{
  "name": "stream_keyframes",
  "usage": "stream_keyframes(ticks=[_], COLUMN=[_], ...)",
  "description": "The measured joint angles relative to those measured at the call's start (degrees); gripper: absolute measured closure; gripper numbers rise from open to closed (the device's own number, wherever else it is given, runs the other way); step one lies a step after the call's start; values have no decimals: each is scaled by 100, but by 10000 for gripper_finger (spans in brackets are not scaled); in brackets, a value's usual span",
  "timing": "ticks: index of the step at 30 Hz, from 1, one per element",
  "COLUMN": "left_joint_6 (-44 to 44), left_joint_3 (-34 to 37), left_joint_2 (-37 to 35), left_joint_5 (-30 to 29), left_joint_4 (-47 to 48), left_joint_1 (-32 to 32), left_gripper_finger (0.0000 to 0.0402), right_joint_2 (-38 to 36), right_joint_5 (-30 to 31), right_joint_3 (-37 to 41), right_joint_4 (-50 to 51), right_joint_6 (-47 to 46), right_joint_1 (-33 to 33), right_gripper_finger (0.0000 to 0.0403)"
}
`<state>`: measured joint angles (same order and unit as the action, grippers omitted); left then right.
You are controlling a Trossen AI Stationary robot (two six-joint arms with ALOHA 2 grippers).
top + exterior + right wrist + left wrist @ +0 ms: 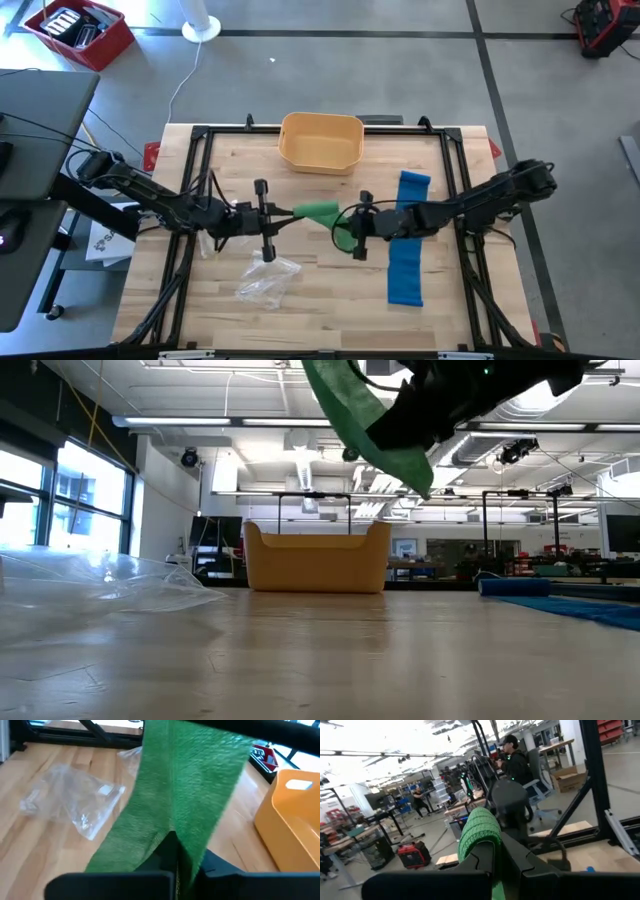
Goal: Roll bandage
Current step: Roll the green bandage
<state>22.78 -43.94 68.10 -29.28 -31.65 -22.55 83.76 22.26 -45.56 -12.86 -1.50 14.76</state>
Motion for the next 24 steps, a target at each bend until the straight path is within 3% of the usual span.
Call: stream_keyframes(ticks=[10, 16, 24], left_joint_6=[-26, -135, -173], left_joint_3=[-1, -2, -1], left_joint_2=[0, 0, 34], left_joint_5=[22, 22, 350], left_joint_4=[196, 254, 259], left_joint_1=[-7, -4, 7], left_gripper_finger=[396, 396, 396], right_joint_2=[-1211, -1789, -1319], right_joint_5=[86, 88, 130], right_joint_3=[0, 0, -2], right_joint_4=[1113, 1206, -299], right_joint_6=[-326, -79, 1089], right_joint_1=[29, 407, 1005], right_gripper_finger=[249, 238, 238])
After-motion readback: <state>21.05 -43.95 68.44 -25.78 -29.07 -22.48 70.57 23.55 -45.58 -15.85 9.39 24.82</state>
